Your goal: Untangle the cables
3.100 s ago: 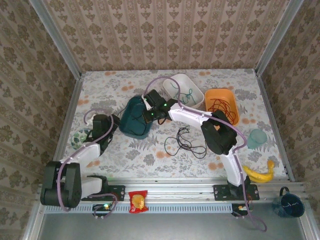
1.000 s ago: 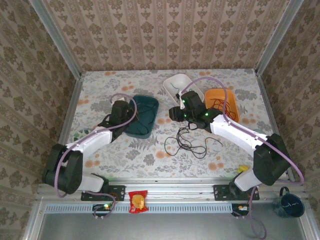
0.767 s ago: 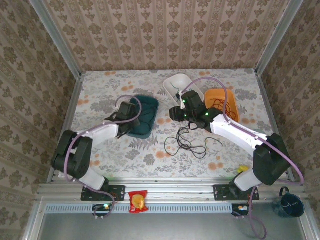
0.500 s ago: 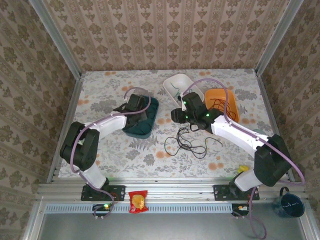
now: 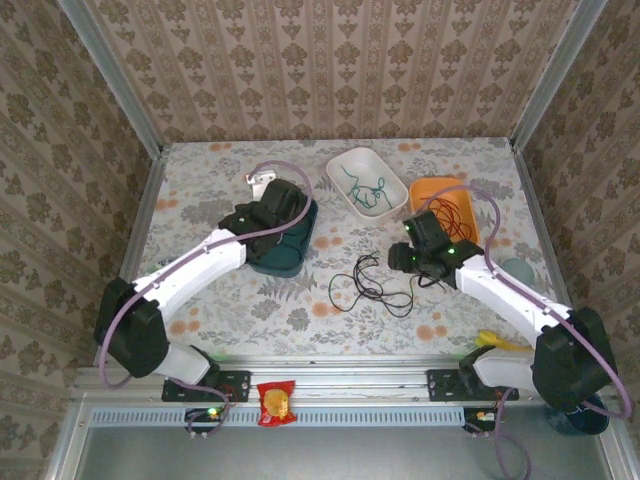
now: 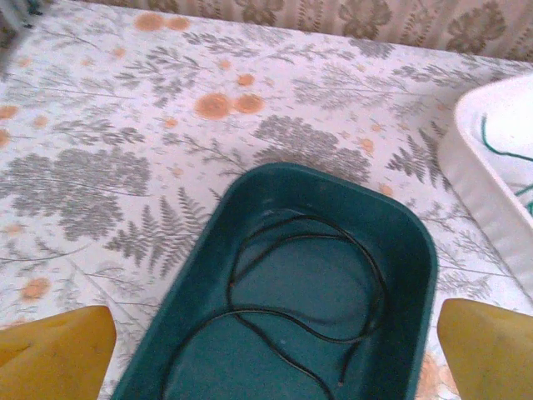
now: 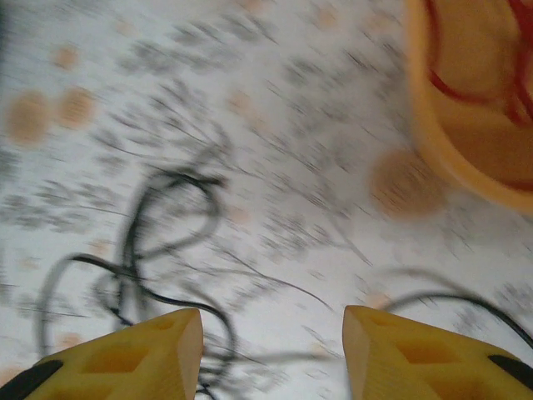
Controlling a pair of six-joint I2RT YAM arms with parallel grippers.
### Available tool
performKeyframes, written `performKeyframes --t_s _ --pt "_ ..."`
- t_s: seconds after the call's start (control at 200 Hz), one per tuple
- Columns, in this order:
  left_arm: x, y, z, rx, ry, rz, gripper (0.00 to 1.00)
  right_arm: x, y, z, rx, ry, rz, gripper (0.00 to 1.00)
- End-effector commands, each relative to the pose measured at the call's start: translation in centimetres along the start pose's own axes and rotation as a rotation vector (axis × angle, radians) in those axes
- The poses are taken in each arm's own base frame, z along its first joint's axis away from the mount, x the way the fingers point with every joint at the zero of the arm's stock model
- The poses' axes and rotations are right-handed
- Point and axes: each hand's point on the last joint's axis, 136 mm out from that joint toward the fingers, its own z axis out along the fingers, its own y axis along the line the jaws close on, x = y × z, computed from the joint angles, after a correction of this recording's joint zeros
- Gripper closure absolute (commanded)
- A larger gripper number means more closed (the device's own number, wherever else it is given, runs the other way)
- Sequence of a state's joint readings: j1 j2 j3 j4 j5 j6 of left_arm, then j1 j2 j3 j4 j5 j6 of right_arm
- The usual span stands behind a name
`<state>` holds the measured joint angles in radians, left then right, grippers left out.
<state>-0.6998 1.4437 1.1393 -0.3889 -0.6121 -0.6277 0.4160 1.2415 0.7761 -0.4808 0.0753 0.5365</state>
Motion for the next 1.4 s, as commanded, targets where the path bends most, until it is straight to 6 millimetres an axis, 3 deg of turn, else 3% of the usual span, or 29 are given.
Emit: performKeyframes --t_s 0.0,0.165,0.465,0.565,0.605,0.75,0.79,0.92,1.07,1.245,1.395 --pt "1.2 1.7 -0.3 -0.065 0.005 0.084 0.0 3.5 -2.7 1.1 0.055 0.121 0.091 0.51" --pt "4.5 -2.2 -0.6 0.108 0.038 0.107 0.01 3.3 -2.3 2.2 -0.011 0.146 0.119 0.53" --pt "9.5 -7.4 -0.6 0.188 0.117 0.155 0.01 4.9 -1.7 4.4 -0.04 0.258 0.104 0.56" --pt "10.2 -8.9 -0.4 0.208 0.14 0.179 0.01 5.4 -1.8 5.0 -0.036 0.291 0.097 0.59" --pt "10.2 -9.3 -0.3 0.214 0.143 0.188 0.01 5.4 -1.7 5.0 -0.037 0.294 0.095 0.63" --pt "9.8 -10.1 -0.2 0.23 0.137 0.193 0.0 4.7 -1.5 4.1 -0.055 0.251 0.09 0.96" --pt "9.8 -10.3 -0.3 0.241 0.133 0.192 0.0 3.7 -1.0 3.1 -0.087 0.199 0.087 1.0" --pt "9.7 -11.1 -0.7 0.309 0.119 0.171 0.0 0.8 1.3 0.0 -0.222 0.055 0.071 1.0" --pt "9.4 -13.2 -1.9 0.471 0.084 0.153 0.0 -4.9 4.1 -6.1 -0.364 -0.193 0.033 1.0" --pt "7.9 -16.4 -5.1 0.716 0.019 0.152 0.0 -11.4 6.9 -14.2 -0.492 -0.451 0.013 1.0" --pt "7.1 -18.3 -8.1 0.906 -0.051 0.176 0.0 -13.9 9.5 -17.6 -0.617 -0.489 -0.003 1.0"
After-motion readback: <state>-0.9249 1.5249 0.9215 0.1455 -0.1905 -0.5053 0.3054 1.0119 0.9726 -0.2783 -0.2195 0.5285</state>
